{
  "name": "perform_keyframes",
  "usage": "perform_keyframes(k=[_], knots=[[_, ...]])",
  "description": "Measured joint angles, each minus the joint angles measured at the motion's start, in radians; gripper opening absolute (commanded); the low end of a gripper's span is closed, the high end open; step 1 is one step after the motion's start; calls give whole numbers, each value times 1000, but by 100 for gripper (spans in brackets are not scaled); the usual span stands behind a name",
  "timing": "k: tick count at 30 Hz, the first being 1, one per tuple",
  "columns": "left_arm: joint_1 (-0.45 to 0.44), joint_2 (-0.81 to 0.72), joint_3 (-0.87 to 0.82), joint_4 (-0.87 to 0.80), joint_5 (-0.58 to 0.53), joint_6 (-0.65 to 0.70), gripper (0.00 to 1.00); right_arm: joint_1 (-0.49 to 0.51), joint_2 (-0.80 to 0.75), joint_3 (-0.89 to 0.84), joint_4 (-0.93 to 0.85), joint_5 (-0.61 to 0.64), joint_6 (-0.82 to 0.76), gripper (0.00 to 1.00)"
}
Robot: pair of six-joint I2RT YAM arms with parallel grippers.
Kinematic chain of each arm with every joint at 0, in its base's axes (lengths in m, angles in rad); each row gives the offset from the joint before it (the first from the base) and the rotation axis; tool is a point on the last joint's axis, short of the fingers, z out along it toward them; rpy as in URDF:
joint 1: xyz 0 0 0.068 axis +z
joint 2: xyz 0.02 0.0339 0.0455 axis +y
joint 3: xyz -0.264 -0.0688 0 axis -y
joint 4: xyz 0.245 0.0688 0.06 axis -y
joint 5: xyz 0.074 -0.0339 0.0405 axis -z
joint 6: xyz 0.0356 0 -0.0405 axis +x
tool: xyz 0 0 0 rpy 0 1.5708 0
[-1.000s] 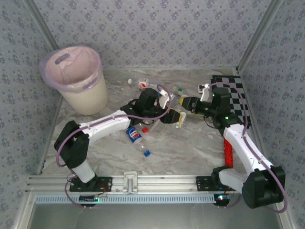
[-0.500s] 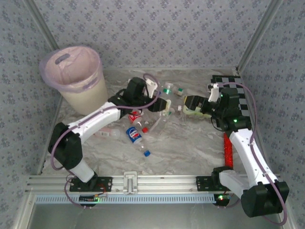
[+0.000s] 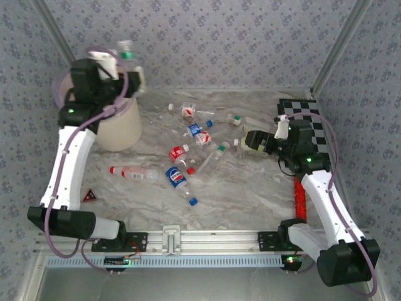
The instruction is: Put the plastic bottles in the bin
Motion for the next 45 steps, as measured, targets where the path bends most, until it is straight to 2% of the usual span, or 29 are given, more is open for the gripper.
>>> perform_keyframes(k=[2,4,8,13,22,31,32,35,38,40,45], knots=[[96,35,53,-53,-20,0,0,-4,0,0,-10,6,0,100],[156,90,119,-108,-31,5,0,-6,3,0,-19,10,0,100],[232,235,246,-208,-55,36,0,-7,10,0,-40,26,-1,100],[293,409,320,-305,-77,86,0,-21,10,0,-72,51,-6,100],[283,647,457,-514,-155,216,0,-43,24,-15,-108,51,-2,100],[222,762,478,-602,-233,285,1,-54,69,-23,-115,51,28,100],[222,771,484,-602,-233,284,8,-54,75,-23,-115,51,35,100],[225,800,492,-610,-232,284,40,-55,92,-23,-116,56,50,100],[226,819,492,-622,-230,286,66,-60,97,-33,-114,71,66,100],[224,824,492,-628,-229,282,80,-65,97,-43,-114,86,83,100],[220,823,511,-637,-230,292,98,-66,100,-52,-115,139,137,100]])
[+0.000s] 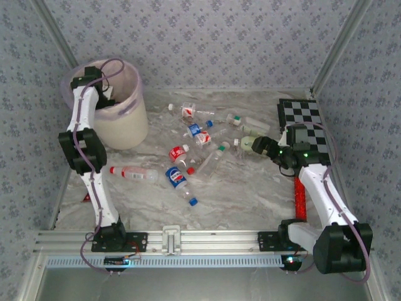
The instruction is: Put the plastic bottles in the bin
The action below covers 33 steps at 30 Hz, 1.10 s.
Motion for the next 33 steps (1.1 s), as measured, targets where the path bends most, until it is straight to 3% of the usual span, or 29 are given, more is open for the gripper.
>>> perform_keyframes(k=[11,21,26,30,33], knots=[[-34,-95,152,-73,1,31,99,-9,98,27,-68,243,391,100],[-131,-409,146,-57,-127,46,99,-104,378,134,-40,270,673,94],[-234,-703,-145,77,-53,-24,99,-101,472,169,32,250,753,96],[-459,-894,-423,192,2,-69,99,-100,560,208,60,246,809,98],[-597,-954,-624,285,54,-113,99,-99,624,250,69,244,838,98]])
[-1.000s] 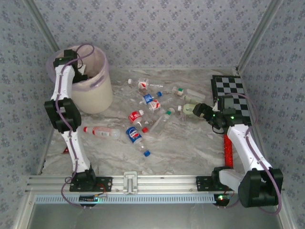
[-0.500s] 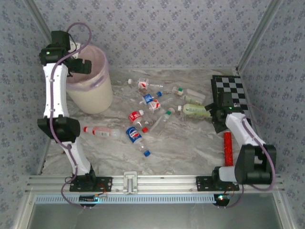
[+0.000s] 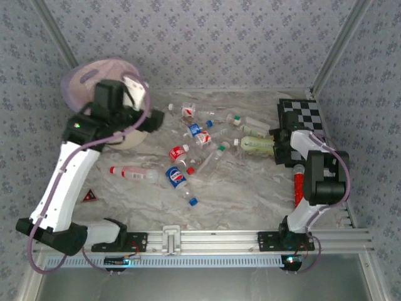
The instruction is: Put the plastic bottles in the bin
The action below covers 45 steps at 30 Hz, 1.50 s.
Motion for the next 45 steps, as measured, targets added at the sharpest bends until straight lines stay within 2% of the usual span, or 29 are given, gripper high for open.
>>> perform_keyframes(k=[4,9,14,17,23,28,31,36,37,38,43,45], knots=[[-132,-18,-233,111,3,-78,99,4,31,17,18,4,29,93],[-263,-35,-466,261,0,-208,99,10,37,19,26,19,41,73],[-286,-42,-547,394,26,-307,99,22,24,18,18,45,23,58],[-286,-39,-541,452,48,-338,99,30,-21,9,6,61,-18,56],[-286,29,-496,536,122,-380,99,63,-223,-34,-8,95,-252,34],[-286,114,-484,613,200,-407,99,98,-385,-61,-8,72,-547,30],[-286,179,-468,654,247,-425,99,131,-451,-63,-7,-19,-739,33],[-303,281,-465,769,346,-474,98,180,-473,-64,18,-296,-970,31],[-311,296,-459,776,355,-476,97,190,-471,-64,24,-340,-992,26],[-323,315,-452,783,364,-476,97,201,-470,-64,33,-384,-1011,24],[-368,340,-448,818,399,-476,96,269,-452,-63,75,-542,-1064,24],[-376,341,-443,830,408,-478,88,295,-434,-60,89,-587,-1072,24]])
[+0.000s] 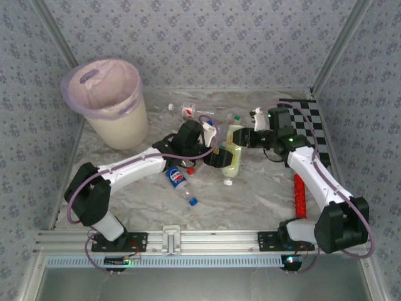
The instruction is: Put the plastic bottles in the bin
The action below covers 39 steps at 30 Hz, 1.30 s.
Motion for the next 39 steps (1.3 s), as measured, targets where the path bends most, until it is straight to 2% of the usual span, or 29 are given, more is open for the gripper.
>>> perform_keyframes(k=[3,9,12,16,22,23,24,26,28,29,36,39], knots=[[0,6,6,37,15,-8,80,21,24,7,13,-38,0,24],[7,46,27,61,34,-28,53,39,33,8,37,-49,-4,24],[11,46,28,62,34,-26,44,39,34,9,47,-45,-4,31],[11,45,29,60,30,-24,41,39,36,10,50,-42,-4,56],[13,35,29,59,26,-13,40,35,36,46,2,-42,-29,66],[14,29,29,59,25,-9,40,32,34,56,-11,-42,-37,72],[18,23,29,59,22,-3,40,27,28,64,-23,-44,-43,73],[20,10,29,52,15,10,37,14,4,71,-43,-45,-54,91],[34,-4,29,21,4,22,36,-18,-34,71,-64,-35,-60,93],[47,-13,29,3,-2,29,36,-40,-59,71,-73,-31,-63,100],[129,-67,126,-174,-57,122,35,-127,-200,56,-79,-11,-63,100],[162,-79,240,-268,-85,178,25,-129,-202,42,-79,-8,-63,100]])
